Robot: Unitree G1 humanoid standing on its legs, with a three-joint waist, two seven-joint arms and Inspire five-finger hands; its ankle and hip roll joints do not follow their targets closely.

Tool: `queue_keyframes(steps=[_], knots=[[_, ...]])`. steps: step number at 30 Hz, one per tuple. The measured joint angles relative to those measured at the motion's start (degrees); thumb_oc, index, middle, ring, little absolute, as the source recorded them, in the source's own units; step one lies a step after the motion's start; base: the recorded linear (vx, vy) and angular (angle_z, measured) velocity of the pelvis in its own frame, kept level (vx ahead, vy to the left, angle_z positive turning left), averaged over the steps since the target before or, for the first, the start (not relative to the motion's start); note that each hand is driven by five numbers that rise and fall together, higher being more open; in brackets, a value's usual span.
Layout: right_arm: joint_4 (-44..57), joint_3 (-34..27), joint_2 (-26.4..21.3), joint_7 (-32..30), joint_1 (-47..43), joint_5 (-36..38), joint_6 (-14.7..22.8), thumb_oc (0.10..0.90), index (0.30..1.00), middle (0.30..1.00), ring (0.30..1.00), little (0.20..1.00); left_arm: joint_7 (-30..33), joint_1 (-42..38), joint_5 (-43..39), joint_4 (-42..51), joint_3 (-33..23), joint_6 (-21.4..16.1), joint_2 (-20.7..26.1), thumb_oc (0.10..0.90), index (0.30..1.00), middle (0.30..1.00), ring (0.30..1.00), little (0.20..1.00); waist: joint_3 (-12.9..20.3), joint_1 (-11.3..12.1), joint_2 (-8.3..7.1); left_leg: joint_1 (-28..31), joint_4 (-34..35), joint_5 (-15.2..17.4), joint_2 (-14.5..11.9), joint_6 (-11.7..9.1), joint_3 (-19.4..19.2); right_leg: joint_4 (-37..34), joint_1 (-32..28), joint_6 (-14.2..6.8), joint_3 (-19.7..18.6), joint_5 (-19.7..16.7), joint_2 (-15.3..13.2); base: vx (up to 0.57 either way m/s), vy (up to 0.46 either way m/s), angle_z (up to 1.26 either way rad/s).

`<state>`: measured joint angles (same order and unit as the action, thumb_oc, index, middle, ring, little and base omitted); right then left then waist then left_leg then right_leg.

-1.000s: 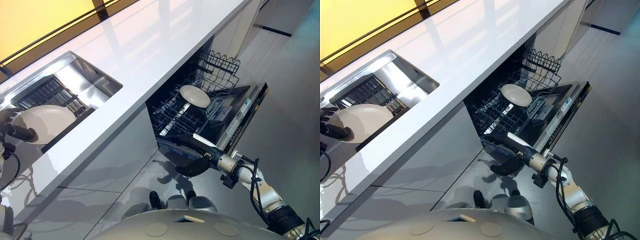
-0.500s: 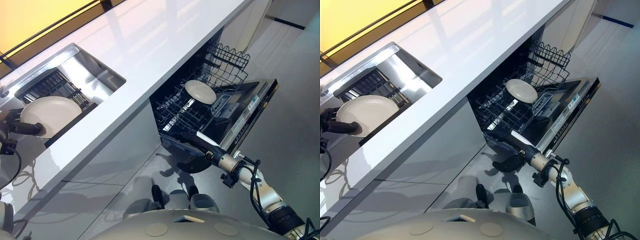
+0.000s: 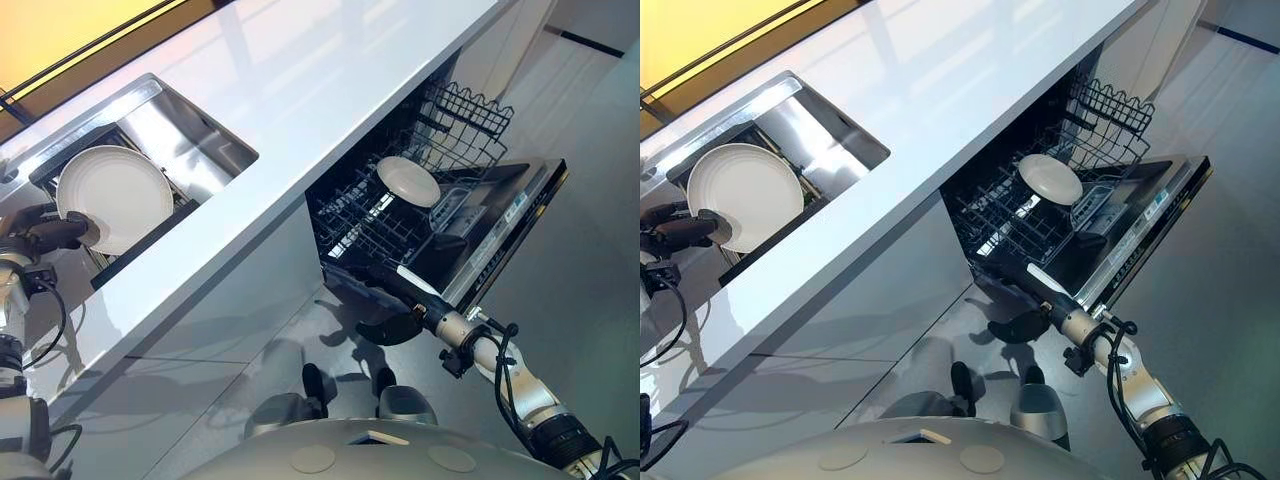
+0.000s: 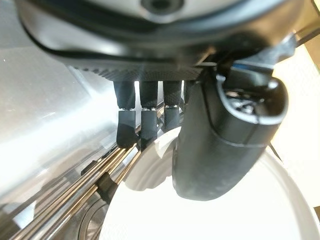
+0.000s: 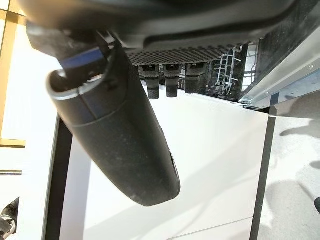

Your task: Pick up plates and place into dishwasher.

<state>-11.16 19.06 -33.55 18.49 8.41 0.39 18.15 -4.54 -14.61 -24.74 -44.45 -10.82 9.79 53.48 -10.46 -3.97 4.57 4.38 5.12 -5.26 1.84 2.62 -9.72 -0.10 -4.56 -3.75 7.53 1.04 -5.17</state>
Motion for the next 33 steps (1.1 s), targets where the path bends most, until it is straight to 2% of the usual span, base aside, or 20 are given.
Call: queue_keyframes(steps=[6, 12, 16, 20, 23, 25, 28, 30, 33], knots=[[-0.7, 0.0, 1.3, -1.4, 0.0, -0.6, 1.3, 0.8, 0.9, 0.9, 0.9, 0.9, 3.2, 0.0, 0.0, 1.1, 0.5, -0.6, -0.6, 0.1, 0.3, 0.3, 0.3, 0.2, -0.1, -0.2, -0.46, 0.4, 0.0, 0.0, 0.1, 0.0, 0.6, -1.0, -1.2, -0.1, 0.9, -0.1, 0.0, -0.02, -0.062, 0.07], [-0.5, -0.3, 2.3, -6.8, 0.0, -0.4, 2.9, 0.8, 0.9, 0.9, 0.9, 0.9, 7.1, 0.2, 0.2, 2.6, 0.6, -5.8, -1.2, 0.1, 0.3, 0.3, 0.3, 0.2, 0.0, 0.5, -1.59, 0.8, 0.0, 0.1, 0.1, -0.1, 1.0, -1.9, -2.1, -0.1, 1.1, -0.1, 0.0, -0.02, -0.07, 0.03], [2.6, -3.8, 5.6, -14.8, -0.1, -0.3, 4.1, 0.8, 0.9, 0.9, 0.9, 0.9, 11.5, 3.4, 2.0, 14.7, -0.3, -12.6, -4.2, 0.1, 0.3, 0.3, 0.3, 0.2, 0.0, 1.3, -1.78, 1.0, 0.0, 0.1, 0.2, -0.1, 1.4, -2.0, -2.7, -0.1, 1.1, -0.1, 0.0, -0.03, -0.055, 0.06], [10.1, -10.6, 8.6, -24.7, -2.6, 0.2, 7.5, 0.8, 0.9, 0.9, 0.9, 0.9, 15.8, 6.1, 9.8, 31.6, -0.3, -19.2, -9.2, 0.1, 0.3, 0.3, 0.3, 0.2, 0.0, 2.2, -1.8, 1.1, 0.0, 0.1, 0.1, -0.1, 1.5, -2.2, -2.9, -0.1, 0.9, -0.1, 0.1, 0.0, -0.052, 0.0], [15.5, -15.1, 9.2, -27.7, -5.0, 1.4, 10.1, 0.8, 0.9, 0.9, 0.9, 0.9, 16.7, 7.0, 17.1, 40.6, -0.2, -20.6, -10.5, 0.1, 0.3, 0.3, 0.3, 0.2, 0.0, 2.1, -1.78, 1.2, 0.0, 0.1, 0.1, -0.1, 1.7, -2.7, -3.4, 0.1, 1.0, -0.2, 0.2, 0.02, -0.045, 0.02], [19.5, -17.3, 9.3, -27.7, -7.5, 4.3, 11.7, 0.8, 0.9, 0.9, 0.9, 0.9, 16.9, 7.0, 22.3, 45.5, 0.4, -21.7, -10.5, 0.1, 0.3, 0.3, 0.3, 0.2, 0.0, 2.0, -1.72, 1.7, 0.0, 0.2, 0.1, -0.3, 1.8, -2.9, -4.0, 0.2, 0.9, -0.3, 0.4, 0.02, -0.052, 0.01], [24.5, -18.0, 9.4, -22.1, -10.4, 12.2, 13.0, 0.8, 0.9, 0.9, 0.9, 0.9, 18.9, 6.4, 29.7, 49.5, 2.4, -23.7, -10.7, 0.1, 0.3, 0.3, 0.3, 0.2, 0.2, 1.9, -1.43, 2.3, 0.0, 0.3, 0.0, -0.5, 2.2, -3.8, -5.2, 0.2, 0.8, -0.3, 0.6, 0.02, -0.063, 0.06], [26.5, -17.0, 9.5, -16.2, -12.6, 17.3, 12.2, 0.8, 0.9, 0.9, 0.9, 0.9, 20.5, 5.1, 34.3, 50.7, 4.3, -24.5, -10.8, 0.1, 0.3, 0.3, 0.3, 0.2, 0.4, 2.0, -1.18, 2.4, 0.0, 0.3, -0.1, -0.6, 2.5, -3.9, -5.5, 0.3, 0.8, -0.3, 0.9, 0.01, -0.056, 0.06], [27.4, -12.4, 10.0, -10.1, -14.6, 23.7, 8.2, 0.8, 0.9, 0.9, 0.9, 0.9, 24.1, 3.1, 38.7, 50.7, 7.6, -25.1, -11.7, 0.1, 0.3, 0.3, 0.3, 0.2, 0.7, 2.1, -0.92, 2.7, 0.0, 0.2, -0.3, -0.8, 2.8, -4.1, -5.9, 0.3, 0.8, -0.3, 1.0, 0.01, -0.053, 0.05]])
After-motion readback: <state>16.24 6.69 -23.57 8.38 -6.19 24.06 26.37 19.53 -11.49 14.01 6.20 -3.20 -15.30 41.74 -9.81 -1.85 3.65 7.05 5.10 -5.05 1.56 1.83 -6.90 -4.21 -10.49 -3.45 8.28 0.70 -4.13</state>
